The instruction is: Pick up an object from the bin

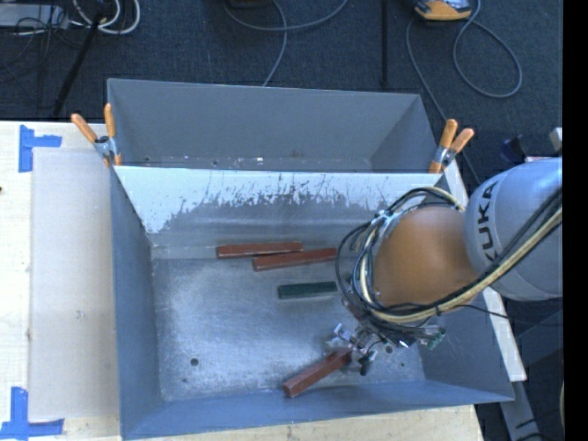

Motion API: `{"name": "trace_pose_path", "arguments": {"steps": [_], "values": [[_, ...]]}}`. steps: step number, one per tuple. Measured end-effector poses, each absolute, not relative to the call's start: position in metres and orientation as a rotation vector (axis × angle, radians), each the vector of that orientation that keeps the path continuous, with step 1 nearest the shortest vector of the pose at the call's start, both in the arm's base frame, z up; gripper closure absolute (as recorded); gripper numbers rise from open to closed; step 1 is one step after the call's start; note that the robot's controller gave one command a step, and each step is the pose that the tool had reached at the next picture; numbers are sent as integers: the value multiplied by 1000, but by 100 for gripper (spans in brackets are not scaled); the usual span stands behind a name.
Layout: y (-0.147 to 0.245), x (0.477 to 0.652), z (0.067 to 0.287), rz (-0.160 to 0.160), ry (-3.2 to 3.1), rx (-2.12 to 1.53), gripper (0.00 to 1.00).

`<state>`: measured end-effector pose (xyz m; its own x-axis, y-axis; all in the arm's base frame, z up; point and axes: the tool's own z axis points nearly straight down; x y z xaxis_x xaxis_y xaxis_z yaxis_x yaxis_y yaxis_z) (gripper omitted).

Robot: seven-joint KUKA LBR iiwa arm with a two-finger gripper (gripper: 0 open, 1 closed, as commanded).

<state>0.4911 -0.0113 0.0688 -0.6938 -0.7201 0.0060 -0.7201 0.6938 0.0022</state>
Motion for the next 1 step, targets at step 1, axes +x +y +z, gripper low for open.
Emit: {"name": "trace_pose_path", "arguments": {"steps": [1], "values": [[-46, 475, 171, 5, -2903, 1212, 100]]}}
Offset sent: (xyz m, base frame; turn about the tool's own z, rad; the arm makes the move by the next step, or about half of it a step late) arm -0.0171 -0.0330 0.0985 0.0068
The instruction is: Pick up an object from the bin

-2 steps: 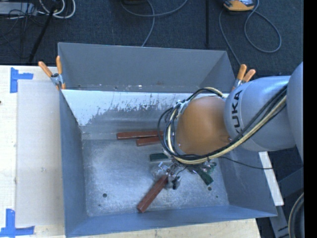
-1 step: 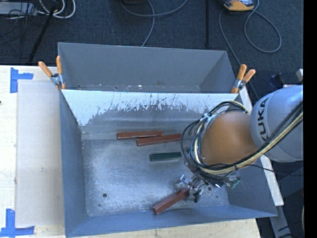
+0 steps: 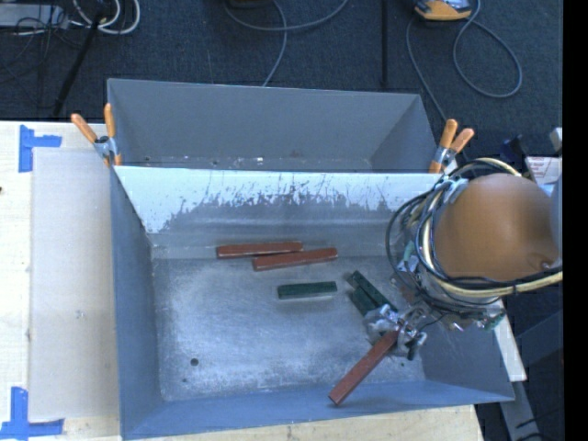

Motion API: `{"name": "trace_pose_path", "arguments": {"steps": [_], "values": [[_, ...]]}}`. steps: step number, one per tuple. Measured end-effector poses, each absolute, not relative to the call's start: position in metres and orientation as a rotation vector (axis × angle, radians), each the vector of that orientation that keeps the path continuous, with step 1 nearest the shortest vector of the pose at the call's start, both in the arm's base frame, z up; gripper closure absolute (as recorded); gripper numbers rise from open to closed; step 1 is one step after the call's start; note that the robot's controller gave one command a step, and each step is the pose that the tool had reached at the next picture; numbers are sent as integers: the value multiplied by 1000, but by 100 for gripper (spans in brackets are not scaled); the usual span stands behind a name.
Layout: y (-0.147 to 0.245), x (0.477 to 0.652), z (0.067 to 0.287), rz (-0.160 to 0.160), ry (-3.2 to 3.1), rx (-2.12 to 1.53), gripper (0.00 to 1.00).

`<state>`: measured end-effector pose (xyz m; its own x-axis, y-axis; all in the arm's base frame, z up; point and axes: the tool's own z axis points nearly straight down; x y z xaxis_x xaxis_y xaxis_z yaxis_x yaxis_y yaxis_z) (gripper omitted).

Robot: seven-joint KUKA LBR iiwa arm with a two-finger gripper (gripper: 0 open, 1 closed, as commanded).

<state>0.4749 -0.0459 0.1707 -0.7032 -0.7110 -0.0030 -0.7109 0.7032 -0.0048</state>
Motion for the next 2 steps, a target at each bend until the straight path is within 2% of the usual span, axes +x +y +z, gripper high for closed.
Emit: {"name": "trace_pose_path", "arguments": {"steps": [1, 2], "values": [[-19, 477, 242, -3, 2898, -1192, 100], [18, 520, 195, 5, 3043, -786, 100]]}}
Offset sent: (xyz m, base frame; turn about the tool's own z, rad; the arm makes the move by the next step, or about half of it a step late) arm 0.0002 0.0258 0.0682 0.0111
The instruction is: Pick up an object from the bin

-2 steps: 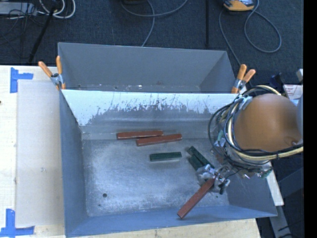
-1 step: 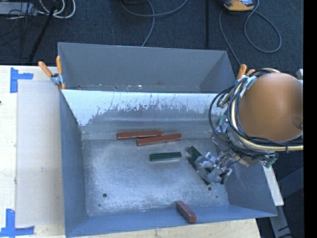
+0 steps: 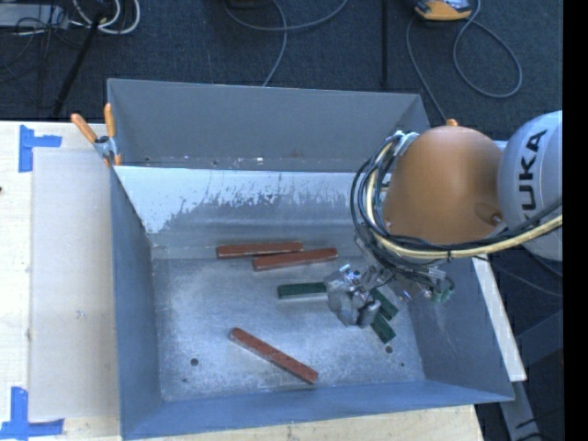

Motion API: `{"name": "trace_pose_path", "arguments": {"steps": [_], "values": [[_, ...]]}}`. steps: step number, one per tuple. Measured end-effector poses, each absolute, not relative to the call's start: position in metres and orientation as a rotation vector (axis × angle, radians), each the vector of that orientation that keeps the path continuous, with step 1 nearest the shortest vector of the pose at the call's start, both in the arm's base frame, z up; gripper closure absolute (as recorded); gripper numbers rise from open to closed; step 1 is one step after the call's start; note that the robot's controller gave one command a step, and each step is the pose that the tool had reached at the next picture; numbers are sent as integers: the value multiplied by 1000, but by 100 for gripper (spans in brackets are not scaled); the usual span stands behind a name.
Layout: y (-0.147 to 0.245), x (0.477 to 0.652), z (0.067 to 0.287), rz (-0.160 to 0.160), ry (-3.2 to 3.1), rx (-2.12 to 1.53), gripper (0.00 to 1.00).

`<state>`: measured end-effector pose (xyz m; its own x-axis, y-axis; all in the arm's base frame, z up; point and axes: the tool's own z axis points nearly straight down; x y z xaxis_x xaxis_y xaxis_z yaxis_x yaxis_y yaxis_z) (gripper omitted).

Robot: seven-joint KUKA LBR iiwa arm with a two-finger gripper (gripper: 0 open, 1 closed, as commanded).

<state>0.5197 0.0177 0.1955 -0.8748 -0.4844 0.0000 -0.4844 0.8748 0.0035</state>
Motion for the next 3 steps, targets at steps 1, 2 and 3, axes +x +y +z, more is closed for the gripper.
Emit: {"name": "trace_pose_path", "arguments": {"steps": [1, 2, 3], "values": [[16, 520, 197, -2, -3043, 780, 0], [105, 478, 71, -1, -3088, 624, 0], [103, 476, 72, 0, -3080, 618, 100]]}}
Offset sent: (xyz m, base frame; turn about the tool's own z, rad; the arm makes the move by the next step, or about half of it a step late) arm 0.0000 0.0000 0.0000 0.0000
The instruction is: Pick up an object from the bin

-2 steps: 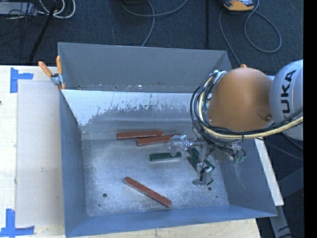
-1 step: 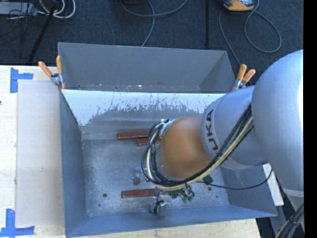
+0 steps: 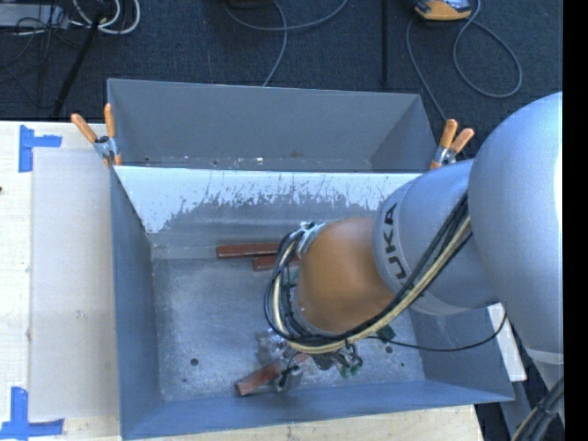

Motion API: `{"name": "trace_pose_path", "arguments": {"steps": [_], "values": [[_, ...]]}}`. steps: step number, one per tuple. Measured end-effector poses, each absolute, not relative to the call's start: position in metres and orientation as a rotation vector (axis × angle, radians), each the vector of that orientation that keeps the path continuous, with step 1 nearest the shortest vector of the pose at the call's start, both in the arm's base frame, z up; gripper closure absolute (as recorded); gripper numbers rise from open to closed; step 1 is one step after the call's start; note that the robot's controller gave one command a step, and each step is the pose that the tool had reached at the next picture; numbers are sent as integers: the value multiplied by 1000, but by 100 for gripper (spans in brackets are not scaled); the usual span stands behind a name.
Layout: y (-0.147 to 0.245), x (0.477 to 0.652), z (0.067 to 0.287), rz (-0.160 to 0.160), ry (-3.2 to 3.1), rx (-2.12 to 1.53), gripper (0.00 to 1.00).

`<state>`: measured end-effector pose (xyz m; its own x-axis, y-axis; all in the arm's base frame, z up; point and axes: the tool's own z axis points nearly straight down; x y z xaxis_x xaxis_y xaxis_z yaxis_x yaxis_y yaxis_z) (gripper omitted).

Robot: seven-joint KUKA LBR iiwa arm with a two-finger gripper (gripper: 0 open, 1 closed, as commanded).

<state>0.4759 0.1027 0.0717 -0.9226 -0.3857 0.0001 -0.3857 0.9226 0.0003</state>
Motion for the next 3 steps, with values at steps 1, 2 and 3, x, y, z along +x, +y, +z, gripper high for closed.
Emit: {"name": "trace_pose_path", "arguments": {"steps": [1, 2, 3], "values": [[93, 504, 76, 0, -3057, 729, 100], [119, 494, 197, -2, -3065, 723, 100], [98, 523, 214, 0, -3029, 846, 100]]}}
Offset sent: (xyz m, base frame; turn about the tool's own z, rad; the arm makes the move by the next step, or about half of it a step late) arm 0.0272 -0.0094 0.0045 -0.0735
